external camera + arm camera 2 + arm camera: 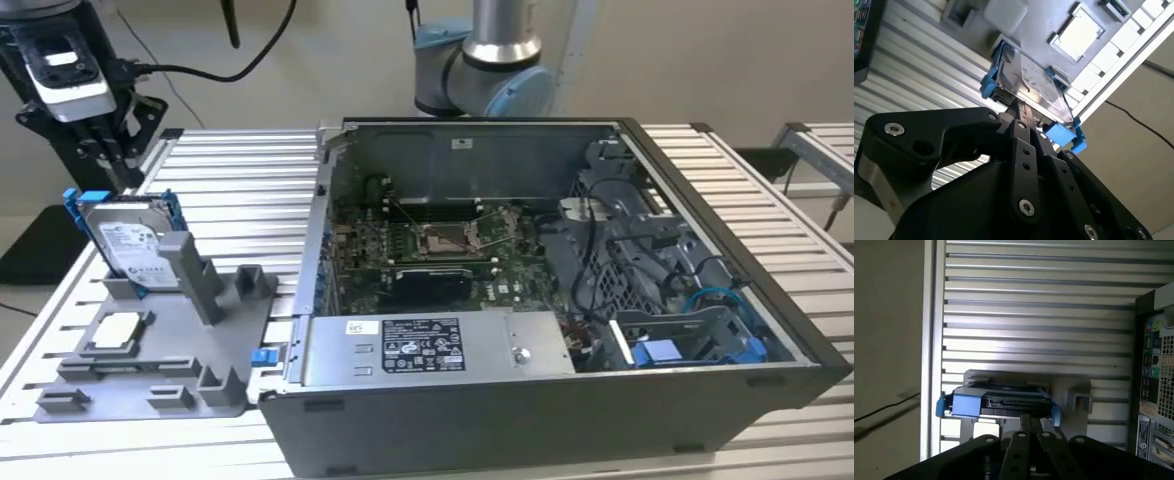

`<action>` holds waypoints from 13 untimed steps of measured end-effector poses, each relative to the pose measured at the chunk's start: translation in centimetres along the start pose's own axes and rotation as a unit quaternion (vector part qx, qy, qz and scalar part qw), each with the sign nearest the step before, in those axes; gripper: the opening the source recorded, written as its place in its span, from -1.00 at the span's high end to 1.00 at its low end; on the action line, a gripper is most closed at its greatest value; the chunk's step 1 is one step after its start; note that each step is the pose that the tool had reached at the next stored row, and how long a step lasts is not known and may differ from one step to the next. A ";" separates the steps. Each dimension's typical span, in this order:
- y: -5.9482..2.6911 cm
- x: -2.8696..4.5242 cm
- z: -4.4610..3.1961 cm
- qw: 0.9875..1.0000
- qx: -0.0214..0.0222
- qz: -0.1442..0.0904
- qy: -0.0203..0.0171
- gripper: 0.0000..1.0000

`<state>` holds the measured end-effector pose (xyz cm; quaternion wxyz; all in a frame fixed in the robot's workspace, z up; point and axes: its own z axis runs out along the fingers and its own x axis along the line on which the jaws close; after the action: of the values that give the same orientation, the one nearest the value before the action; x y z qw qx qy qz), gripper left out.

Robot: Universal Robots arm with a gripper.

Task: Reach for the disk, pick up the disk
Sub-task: 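Reach for the disk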

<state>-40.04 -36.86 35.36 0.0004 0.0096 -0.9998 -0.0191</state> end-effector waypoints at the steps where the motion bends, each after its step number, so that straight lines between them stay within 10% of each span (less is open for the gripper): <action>1: 0.01 0.36 0.00 1.000 0.000 0.000 0.000 1.00; 13: 0.08 3.91 0.09 1.000 0.000 0.000 0.000 1.00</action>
<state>-43.95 -36.85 35.27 0.0001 0.0096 -0.9998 -0.0191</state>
